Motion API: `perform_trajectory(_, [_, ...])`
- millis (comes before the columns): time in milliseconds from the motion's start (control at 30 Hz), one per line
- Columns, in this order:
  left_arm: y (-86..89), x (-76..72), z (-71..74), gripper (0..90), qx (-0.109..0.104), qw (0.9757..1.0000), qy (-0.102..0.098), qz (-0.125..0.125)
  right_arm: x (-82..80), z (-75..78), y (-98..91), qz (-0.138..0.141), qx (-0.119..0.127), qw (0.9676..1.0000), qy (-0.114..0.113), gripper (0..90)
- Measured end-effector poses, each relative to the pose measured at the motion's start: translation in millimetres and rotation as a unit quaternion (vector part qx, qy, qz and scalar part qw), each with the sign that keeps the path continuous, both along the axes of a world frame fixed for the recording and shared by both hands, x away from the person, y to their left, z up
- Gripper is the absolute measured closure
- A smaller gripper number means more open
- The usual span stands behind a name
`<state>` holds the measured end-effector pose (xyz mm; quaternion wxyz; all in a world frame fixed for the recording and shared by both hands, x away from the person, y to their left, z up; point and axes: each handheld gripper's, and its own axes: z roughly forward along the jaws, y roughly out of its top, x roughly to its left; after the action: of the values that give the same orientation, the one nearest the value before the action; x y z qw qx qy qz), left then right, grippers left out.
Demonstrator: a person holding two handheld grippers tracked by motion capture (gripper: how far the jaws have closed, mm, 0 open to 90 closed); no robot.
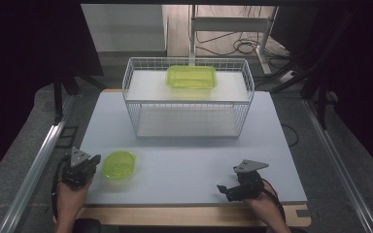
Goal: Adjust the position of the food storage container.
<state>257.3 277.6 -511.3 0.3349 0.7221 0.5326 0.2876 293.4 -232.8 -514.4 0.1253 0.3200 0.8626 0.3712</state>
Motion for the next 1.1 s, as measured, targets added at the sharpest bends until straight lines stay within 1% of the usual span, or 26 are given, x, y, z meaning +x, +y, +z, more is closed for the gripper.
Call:
perform_trajectory(133, [-7.5, 1.6, -1.0, 90.0, 0.011, 0.9999, 0.004, -0.001, 0.0, -1.6, 1.1, 0.004, -0.006, 1.0, 0.004, 6.7])
perform_trajectory(267, [-13.0, 3.0, -2.3, 90.0, 0.016, 0.9998, 0.011, -0.004, 0.0, -2.2, 1.5, 0.005, -0.006, 1.0, 0.005, 6.8])
perform_trajectory(300, [-17.3, 3.7, -2.7, 90.0, 0.019, 0.9997, 0.013, -0.007, 0.1, -2.4, 1.6, 0.006, -0.008, 0.9999, 0.006, 6.8])
perform_trajectory(333, [-17.3, 3.7, -2.7, 90.0, 0.019, 0.9997, 0.013, -0.007, 0.1, -2.4, 1.6, 0.006, -0.008, 0.9999, 0.006, 6.8])
perform_trajectory(500, [-31.6, 4.5, -1.1, 90.0, 0.025, 0.9994, 0.013, -0.022, 0.1, -3.9, 2.6, 0.008, -0.011, 0.9999, 0.01, 6.8])
perform_trajectory(567, [-38.1, 4.7, -0.6, 90.0, 0.022, 0.9992, 0.014, -0.029, 0.0, -4.3, 3.0, 0.008, -0.013, 0.9998, 0.011, 6.8])
perform_trajectory(667, [-49.3, 4.8, 0.0, 90.0, 0.015, 0.9987, 0.015, -0.045, 0.0, -4.8, 3.4, 0.01, -0.014, 0.9998, 0.012, 6.8])
perform_trajectory(800, [-64.7, 3.8, 1.4, 90.0, 0.016, 0.9974, 0.014, -0.069, 0.0, -4.9, 3.3, 0.01, -0.015, 0.9998, 0.013, 6.8])
perform_trajectory(867, [-68.1, 2.8, 2.9, 90.0, 0.02, 0.9971, 0.008, -0.073, 0.0, -4.7, 3.1, 0.009, -0.015, 0.9998, 0.012, 6.8])
perform_trajectory(900, [-67.2, 2.5, 3.8, 90.0, 0.017, 0.9973, 0.005, -0.072, -0.1, -4.4, 2.9, 0.009, -0.015, 0.9998, 0.011, 6.8])
perform_trajectory(933, [-64.5, 2.5, 4.3, 90.0, 0.014, 0.9974, 0.006, -0.07, -0.2, -4.0, 2.7, 0.009, -0.015, 0.9998, 0.011, 6.8])
perform_trajectory(1000, [-57.8, 3.0, 2.0, 90.0, 0.008, 0.9972, 0.021, -0.071, -0.3, -3.5, 1.8, 0.009, -0.015, 0.9998, 0.009, 6.8])
perform_trajectory(1033, [-54.7, 3.5, -0.7, 90.0, 0.005, 0.9966, 0.03, -0.077, -0.2, -3.4, 1.5, 0.009, -0.014, 0.9998, 0.009, 6.8])
perform_trajectory(1067, [-52.1, 3.8, -3.6, 90.0, 0.007, 0.9954, 0.041, -0.086, -0.2, -3.4, 1.3, 0.008, -0.015, 0.9998, 0.009, 6.8])
perform_trajectory(1100, [-50.1, 3.6, -9.8, 90.0, 0.003, 0.993, 0.059, -0.102, -0.2, -3.3, 1.2, 0.008, -0.015, 0.9998, 0.009, 6.8])
